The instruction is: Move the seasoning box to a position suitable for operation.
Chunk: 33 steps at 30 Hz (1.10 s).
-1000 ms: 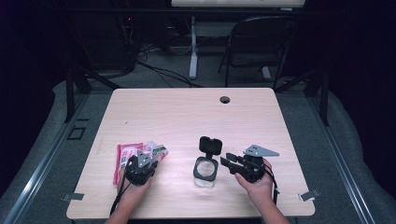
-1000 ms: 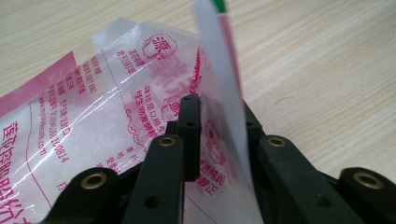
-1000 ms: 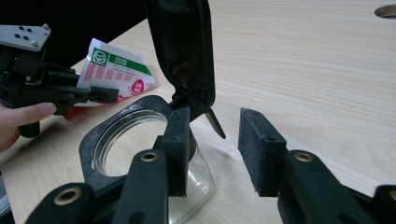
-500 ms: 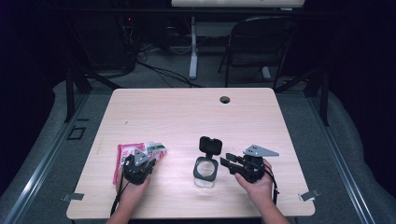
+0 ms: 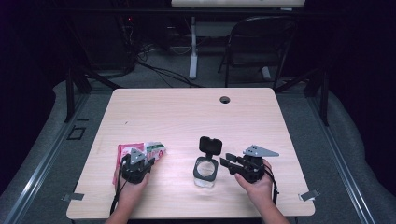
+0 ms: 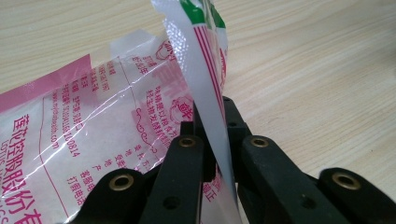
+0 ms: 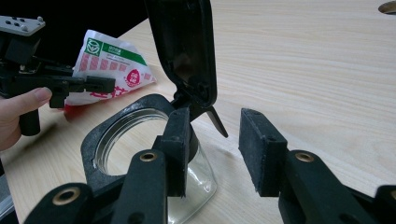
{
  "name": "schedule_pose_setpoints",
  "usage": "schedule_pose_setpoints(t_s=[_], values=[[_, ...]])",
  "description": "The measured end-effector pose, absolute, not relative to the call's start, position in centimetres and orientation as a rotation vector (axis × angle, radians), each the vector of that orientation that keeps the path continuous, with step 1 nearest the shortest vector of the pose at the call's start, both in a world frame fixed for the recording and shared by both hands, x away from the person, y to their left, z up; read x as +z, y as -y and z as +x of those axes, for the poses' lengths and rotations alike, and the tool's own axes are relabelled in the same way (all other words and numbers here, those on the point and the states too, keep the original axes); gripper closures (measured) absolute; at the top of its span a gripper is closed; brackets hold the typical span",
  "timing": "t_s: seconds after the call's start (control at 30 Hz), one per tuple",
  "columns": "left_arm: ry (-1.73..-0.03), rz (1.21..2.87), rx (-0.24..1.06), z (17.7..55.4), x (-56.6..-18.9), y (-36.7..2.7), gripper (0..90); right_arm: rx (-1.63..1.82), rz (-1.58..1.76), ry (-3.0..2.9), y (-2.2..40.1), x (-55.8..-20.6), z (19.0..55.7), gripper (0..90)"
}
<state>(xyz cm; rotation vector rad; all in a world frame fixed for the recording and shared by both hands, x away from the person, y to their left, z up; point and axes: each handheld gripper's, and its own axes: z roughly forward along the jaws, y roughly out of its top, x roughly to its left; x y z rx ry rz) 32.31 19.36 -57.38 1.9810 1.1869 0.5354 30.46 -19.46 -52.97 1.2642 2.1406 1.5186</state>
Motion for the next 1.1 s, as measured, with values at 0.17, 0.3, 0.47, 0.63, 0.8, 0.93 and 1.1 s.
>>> schedule_pose_setpoints(t_s=[0.17, 0.3, 0.47, 0.63, 0.8, 0.93, 1.1], values=[[-1.183, 1.971, 0.519, 32.4, -57.2, -19.7, 90.0, 1.525, 1.266, -2.137, 19.4, -53.0, 30.4, 63.2], [-1.186, 1.962, 0.510, 32.4, -57.0, -19.8, 90.0, 1.524, 1.266, -2.137, 19.4, -53.0, 30.4, 63.1], [-1.187, 1.961, 0.496, 32.4, -56.7, -20.1, 90.0, 1.519, 1.266, -2.139, 19.5, -52.9, 30.4, 63.0], [-1.186, 1.949, 0.501, 32.4, -56.1, -20.4, 90.0, 1.519, 1.265, -2.139, 19.5, -52.9, 30.4, 62.9], [-1.188, 1.938, 0.507, 32.2, -55.4, -20.8, 90.0, 1.520, 1.265, -2.141, 19.5, -52.9, 30.4, 62.7], [-1.188, 1.929, 0.511, 32.1, -54.8, -21.3, 90.0, 1.525, 1.256, -2.142, 19.5, -52.9, 30.4, 62.4], [-1.186, 1.910, 0.523, 31.9, -53.9, -22.1, 90.0, 1.529, 1.255, -2.145, 19.4, -52.9, 30.4, 61.4]])
